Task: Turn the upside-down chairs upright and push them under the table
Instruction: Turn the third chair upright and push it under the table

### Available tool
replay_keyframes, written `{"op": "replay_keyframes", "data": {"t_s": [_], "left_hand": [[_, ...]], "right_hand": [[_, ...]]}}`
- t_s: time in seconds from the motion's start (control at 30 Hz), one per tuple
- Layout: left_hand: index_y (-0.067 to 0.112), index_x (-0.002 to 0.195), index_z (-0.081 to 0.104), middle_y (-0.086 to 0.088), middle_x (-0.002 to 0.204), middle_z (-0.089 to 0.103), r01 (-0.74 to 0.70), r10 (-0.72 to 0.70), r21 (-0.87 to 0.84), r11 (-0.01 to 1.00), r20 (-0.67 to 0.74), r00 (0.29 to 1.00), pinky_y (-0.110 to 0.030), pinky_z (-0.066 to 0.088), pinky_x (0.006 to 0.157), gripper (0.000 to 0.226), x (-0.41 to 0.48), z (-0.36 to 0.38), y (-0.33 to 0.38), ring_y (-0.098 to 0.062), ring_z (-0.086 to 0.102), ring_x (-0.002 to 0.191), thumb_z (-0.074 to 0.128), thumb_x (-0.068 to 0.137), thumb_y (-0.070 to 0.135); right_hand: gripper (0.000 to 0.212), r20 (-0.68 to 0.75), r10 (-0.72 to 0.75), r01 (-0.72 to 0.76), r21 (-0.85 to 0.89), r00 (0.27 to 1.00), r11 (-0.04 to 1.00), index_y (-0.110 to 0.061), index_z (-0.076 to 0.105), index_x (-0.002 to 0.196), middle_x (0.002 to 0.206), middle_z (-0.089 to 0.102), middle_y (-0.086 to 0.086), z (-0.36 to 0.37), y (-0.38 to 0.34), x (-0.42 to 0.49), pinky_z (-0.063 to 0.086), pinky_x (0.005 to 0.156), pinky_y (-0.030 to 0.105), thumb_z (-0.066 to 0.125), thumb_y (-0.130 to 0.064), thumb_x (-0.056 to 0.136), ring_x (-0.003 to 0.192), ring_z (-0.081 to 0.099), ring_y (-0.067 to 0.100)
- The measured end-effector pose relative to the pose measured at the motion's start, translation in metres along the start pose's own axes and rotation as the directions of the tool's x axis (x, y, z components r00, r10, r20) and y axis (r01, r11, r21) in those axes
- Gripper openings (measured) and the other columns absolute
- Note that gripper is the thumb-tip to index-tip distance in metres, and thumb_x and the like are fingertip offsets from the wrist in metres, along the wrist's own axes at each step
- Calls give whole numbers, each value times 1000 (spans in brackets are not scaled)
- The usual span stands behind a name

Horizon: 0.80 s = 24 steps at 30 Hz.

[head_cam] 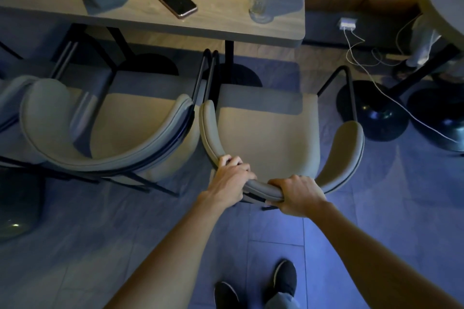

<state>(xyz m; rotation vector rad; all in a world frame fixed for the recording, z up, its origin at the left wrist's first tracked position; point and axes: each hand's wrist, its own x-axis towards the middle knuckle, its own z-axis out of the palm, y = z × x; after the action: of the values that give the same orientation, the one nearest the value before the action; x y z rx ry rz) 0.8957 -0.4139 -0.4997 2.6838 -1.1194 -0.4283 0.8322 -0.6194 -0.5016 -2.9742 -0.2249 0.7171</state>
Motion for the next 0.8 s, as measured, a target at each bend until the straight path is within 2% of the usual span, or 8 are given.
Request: {"op": "replay_keyframes", "data": {"t_s": [0.13,0.3,0.47,0.73,0.8], "left_hand": [[34,117,68,12,108,60,14,-14,26,1000,8,1000,-36,17,99,48,-1,-1,4,-17,43,110,64,77,7],[35,113,68,13,106,59,37,-38,49,998,10,999,-36,16,100,43,-3,2,4,-17,43,109,68,77,12],[34,114,66,11,109,58,54,-56,74,996,22,998,-39,16,102,38,-5,1,8,-19,44,112,70,80,19],[34,116,62,5,113,56,99,-102,122,988,24,994,-40,17,109,41,-5,3,14,-22,44,113,73,79,19],[33,116,61,3,114,56,115,-119,145,983,22,993,-41,18,110,41,-4,3,15,-24,44,113,73,79,20]], "right_hand": [[41,-1,39,-39,12,999,999,-44,58,112,91,70,-9,4,-2,0,51,71,33,60,-65,77,84,67,21],[41,-26,61,-61,21,998,998,-43,59,114,94,70,-8,9,-7,-1,48,71,33,51,-67,82,87,67,22],[44,-24,60,-59,36,998,998,-42,58,115,92,69,-8,13,-8,-1,55,76,37,49,-69,82,82,65,18],[43,-22,42,-41,23,999,999,-41,58,119,95,70,-8,11,-7,-2,50,73,32,52,-67,86,84,64,18],[45,-14,34,-34,20,999,999,-40,57,121,97,70,-7,10,-7,-1,52,76,33,53,-67,86,85,65,18]]}}
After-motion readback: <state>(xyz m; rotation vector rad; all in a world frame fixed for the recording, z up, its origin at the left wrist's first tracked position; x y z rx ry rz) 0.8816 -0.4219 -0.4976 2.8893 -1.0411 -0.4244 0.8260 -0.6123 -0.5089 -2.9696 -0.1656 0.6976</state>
